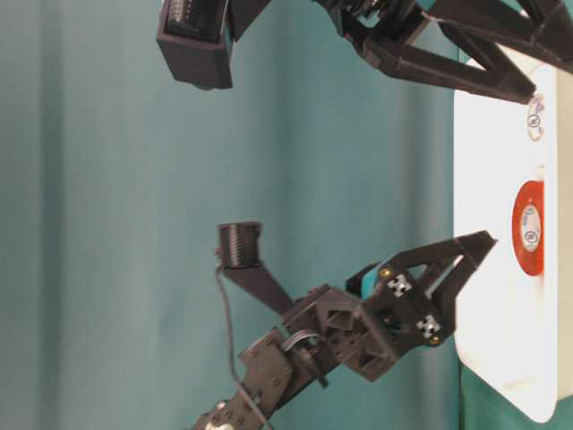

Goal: Put the tape alternately from left to right into the white case.
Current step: 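Carry the red roll with the left gripper into the tray, then release the red roll and pull the left gripper back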

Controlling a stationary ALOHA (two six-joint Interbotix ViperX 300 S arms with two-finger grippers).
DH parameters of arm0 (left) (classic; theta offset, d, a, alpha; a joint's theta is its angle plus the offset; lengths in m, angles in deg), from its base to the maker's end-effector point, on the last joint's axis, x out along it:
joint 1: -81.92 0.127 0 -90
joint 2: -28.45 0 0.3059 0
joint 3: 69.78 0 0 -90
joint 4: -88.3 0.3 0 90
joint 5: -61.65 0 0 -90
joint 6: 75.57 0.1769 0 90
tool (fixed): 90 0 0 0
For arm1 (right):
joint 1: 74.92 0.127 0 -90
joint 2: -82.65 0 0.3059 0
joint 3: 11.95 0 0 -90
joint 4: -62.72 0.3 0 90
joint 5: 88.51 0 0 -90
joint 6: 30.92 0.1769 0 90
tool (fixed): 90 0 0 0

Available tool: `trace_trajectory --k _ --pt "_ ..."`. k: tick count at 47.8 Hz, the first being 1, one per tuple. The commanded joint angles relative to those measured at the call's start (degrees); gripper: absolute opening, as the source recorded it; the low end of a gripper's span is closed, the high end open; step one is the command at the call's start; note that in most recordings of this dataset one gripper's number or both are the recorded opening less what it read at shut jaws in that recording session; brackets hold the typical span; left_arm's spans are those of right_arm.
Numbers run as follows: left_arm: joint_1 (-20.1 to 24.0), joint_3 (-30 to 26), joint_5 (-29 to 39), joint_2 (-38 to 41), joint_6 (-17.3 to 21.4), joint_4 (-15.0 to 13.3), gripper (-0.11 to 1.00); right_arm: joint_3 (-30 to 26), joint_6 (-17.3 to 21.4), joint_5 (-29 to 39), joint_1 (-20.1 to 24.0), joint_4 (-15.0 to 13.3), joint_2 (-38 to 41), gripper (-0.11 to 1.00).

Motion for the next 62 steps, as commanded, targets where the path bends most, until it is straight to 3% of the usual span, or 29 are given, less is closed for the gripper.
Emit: trace_trajectory --k 1,43,62 --pt "-1.8 0.0 -0.3 -3.3 0.1 0.0 0.69 -0.4 0.1 -0.5 0.3 0.0 -0.4 0.74" --pt "-16.1 6.5 -0.1 -6.9 -1.2 -0.2 0.69 0.2 0.1 -2.5 0.5 0.0 -0.4 0.74" --pt "-17.1 11.6 -0.2 -10.1 -5.1 -0.2 0.69 0.7 0.1 -2.8 0.7 0.0 -0.5 0.74"
